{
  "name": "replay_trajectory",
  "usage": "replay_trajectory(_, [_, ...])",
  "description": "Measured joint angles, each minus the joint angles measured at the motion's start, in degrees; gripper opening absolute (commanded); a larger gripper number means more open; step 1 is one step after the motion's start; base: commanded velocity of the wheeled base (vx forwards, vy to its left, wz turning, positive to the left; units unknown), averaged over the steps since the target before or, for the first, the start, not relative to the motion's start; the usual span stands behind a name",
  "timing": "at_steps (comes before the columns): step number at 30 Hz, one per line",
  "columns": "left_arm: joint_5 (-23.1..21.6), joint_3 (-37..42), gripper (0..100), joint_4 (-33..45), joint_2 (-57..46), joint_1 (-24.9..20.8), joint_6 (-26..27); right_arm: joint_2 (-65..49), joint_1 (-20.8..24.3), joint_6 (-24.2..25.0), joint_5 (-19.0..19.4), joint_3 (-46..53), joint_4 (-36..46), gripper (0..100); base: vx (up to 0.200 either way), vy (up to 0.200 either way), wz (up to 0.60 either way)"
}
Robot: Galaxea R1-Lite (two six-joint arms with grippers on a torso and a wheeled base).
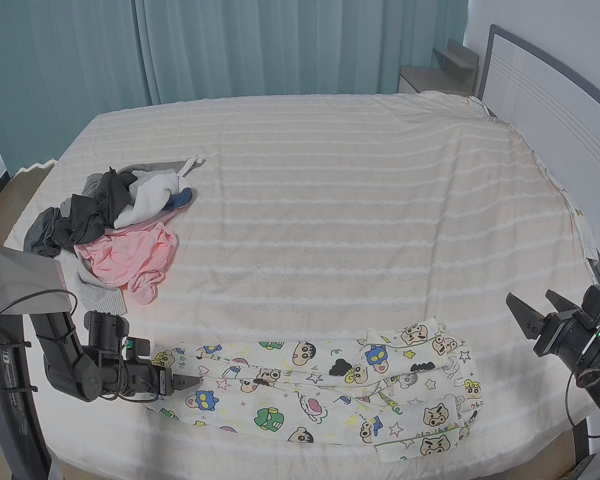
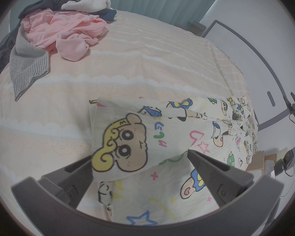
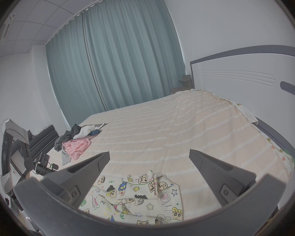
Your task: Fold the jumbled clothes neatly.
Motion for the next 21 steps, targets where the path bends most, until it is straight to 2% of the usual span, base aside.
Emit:
replay_trajectory(1, [0.0,0.0,100,0.0,0.1,-0.1,0.0,0.0,0.2,0.0,-0.1,0.0,0.1,100,0.0,0.0,0.0])
replay_trajectory(2, [0.0,-0.1,0,0.0,0.2,-0.3,-0.1,0.0,0.6,0.1,-0.1,0.0,0.5,100,0.0,0.0,0.0])
replay_trajectory(21, [0.0,0.4,0,-2.7,-0.1,-0.7,-0.5,-0.4,1.2,0.1,0.0,0.0,2.4,100,0.0,0.0,0.0])
